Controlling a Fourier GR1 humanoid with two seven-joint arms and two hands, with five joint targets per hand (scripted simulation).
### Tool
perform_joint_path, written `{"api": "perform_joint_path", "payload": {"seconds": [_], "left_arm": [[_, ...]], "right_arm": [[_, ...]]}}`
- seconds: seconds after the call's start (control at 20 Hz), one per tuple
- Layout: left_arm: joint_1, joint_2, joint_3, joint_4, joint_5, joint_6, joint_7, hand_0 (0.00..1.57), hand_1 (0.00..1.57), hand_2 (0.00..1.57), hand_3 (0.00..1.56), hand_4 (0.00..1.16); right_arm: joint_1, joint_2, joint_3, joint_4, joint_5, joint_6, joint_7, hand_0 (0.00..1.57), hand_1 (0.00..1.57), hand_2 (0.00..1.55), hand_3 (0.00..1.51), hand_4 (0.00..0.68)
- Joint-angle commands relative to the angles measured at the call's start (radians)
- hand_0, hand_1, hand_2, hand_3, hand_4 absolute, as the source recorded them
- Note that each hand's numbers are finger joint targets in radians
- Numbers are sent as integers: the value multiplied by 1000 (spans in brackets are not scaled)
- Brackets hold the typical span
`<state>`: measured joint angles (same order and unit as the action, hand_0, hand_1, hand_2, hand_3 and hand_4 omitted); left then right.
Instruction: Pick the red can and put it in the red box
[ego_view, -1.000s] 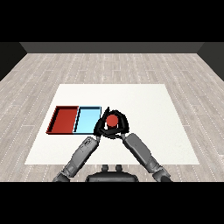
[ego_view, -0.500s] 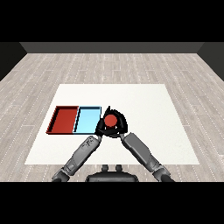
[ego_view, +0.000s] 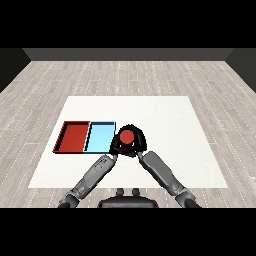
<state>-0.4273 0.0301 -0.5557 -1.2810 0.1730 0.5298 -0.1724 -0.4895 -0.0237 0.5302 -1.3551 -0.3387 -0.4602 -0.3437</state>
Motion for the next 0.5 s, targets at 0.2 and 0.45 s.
{"api": "perform_joint_path", "payload": {"seconds": [0.2, 0.45], "left_arm": [[-16, -29, -7, 51, -40, 32, 11, 1571, 1571, 1494, 1360, 863], [30, -29, -5, 14, -18, 17, -36, 1571, 1571, 1522, 1426, 880]], "right_arm": [[93, 23, 57, -97, 33, -14, -4, 1516, 1516, 1451, 1393, 549], [17, 23, 22, 60, -6, 54, -94, 1516, 1516, 1460, 1398, 544]]}}
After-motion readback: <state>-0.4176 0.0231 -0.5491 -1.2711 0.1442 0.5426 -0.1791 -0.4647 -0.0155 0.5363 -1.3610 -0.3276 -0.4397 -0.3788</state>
